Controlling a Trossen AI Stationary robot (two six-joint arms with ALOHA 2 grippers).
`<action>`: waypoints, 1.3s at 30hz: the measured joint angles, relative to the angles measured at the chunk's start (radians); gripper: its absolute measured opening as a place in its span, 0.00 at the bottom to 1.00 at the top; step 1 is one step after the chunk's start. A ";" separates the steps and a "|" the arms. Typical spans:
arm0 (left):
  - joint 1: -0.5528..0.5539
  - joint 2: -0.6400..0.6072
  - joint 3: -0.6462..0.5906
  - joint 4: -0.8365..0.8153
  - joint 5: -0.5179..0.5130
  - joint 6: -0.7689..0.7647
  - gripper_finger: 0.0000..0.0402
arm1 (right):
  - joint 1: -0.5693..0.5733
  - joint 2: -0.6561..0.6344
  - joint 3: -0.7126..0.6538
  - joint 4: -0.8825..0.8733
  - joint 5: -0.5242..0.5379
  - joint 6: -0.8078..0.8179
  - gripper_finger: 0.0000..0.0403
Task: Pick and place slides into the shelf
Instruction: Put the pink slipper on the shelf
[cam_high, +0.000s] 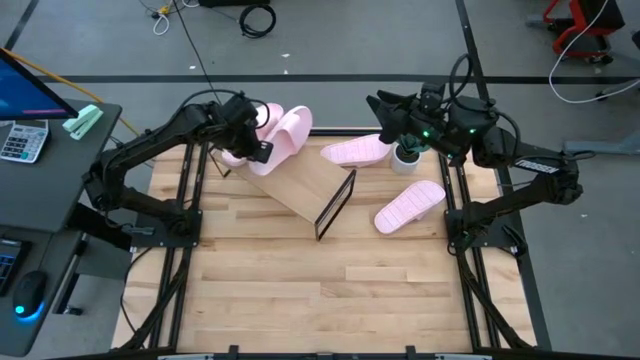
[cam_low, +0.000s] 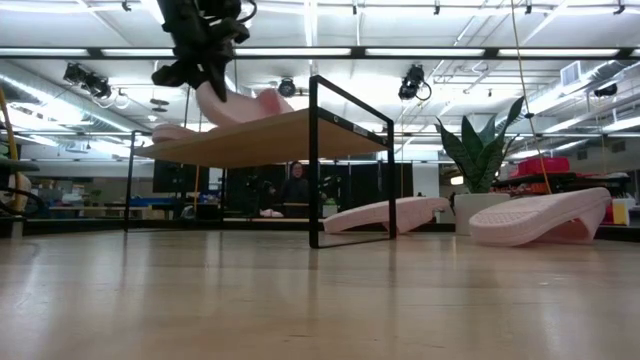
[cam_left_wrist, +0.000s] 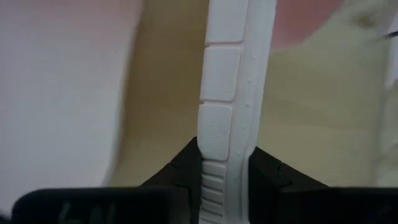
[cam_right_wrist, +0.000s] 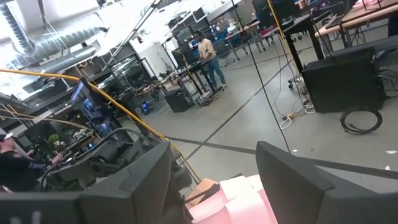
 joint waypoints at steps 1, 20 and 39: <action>0.000 0.000 0.000 0.009 0.007 -0.007 0.20 | 0.000 0.000 0.000 0.000 0.000 0.000 0.60; -0.064 0.011 0.000 -0.034 -0.066 -0.030 0.21 | 0.000 0.000 0.000 -0.006 0.000 -0.001 0.60; -0.064 0.011 0.000 -0.065 -0.071 -0.028 0.29 | 0.000 0.000 0.000 -0.005 0.000 -0.003 0.59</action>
